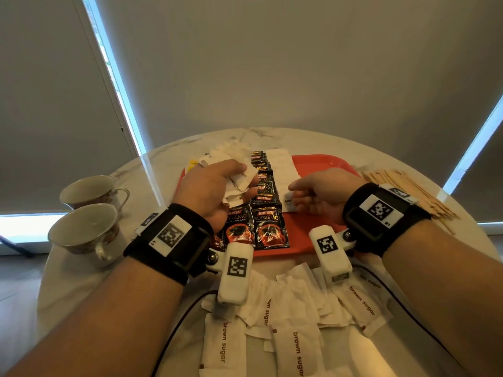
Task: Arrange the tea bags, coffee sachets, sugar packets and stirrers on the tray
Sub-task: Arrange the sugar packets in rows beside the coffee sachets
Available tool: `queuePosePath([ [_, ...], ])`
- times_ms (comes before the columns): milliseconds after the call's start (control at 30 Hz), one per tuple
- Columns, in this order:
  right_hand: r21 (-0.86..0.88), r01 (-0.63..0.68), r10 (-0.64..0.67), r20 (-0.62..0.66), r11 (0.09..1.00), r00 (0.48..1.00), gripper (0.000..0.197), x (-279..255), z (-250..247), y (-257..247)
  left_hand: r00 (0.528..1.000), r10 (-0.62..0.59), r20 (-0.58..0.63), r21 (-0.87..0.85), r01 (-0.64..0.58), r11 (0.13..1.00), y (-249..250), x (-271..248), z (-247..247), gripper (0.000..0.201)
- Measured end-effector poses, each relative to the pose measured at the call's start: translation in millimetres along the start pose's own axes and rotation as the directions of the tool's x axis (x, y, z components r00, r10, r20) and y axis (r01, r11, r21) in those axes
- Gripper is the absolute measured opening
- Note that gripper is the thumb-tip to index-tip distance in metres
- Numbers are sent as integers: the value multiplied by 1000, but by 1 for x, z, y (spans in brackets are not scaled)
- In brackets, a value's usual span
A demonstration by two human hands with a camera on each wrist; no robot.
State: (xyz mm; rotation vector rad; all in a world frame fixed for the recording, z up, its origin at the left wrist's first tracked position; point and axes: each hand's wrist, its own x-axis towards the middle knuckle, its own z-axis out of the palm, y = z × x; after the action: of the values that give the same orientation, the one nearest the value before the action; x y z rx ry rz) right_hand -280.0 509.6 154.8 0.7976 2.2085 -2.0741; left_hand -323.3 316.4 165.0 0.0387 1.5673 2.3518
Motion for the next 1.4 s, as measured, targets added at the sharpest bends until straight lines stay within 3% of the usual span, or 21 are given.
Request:
queuePosePath([
  [67, 43, 68, -70, 45, 997, 997, 12, -4, 2, -6, 999, -33, 43, 11, 33, 999, 1, -4, 1, 4],
  [200, 158, 182, -214, 221, 971, 952, 22, -16, 16, -21, 988, -81, 130, 73, 71, 995, 0, -9, 3, 20],
  [333, 191, 305, -338, 169, 933, 926, 19, -17, 27, -18, 982, -91, 163, 131, 70, 989, 1, -11, 2, 30],
  [533, 364, 252, -308, 103, 897, 946, 10, -11, 18, -12, 992, -52, 113, 113, 39, 993, 5, -7, 0, 25],
  [700, 362, 288, -338, 82, 886, 937, 10, -15, 16, -8, 999, 29, -26, 64, -27, 998, 6, 3, -3, 8],
  [933, 254, 382, -417, 99, 888, 903, 12, -18, 20, -3, 984, 98, 146, 129, -117, 985, -6, -2, -1, 41],
  [1033, 158, 397, -415, 111, 904, 903, 17, -20, 17, -3, 983, 163, 85, 210, -177, 962, -9, 0, -1, 36],
  [1133, 72, 426, -428, 25, 902, 903, 17, -18, 13, -4, 983, 177, 42, 218, -182, 959, -8, 1, -2, 35],
  [1200, 74, 429, -429, -16, 901, 903, 13, -18, 12, -5, 987, 159, 34, 182, -162, 970, -7, 0, -1, 35],
  [1400, 146, 347, -356, 40, 926, 933, 17, -24, 16, -13, 989, 147, 23, 149, -149, 978, -9, 1, 1, 25],
])
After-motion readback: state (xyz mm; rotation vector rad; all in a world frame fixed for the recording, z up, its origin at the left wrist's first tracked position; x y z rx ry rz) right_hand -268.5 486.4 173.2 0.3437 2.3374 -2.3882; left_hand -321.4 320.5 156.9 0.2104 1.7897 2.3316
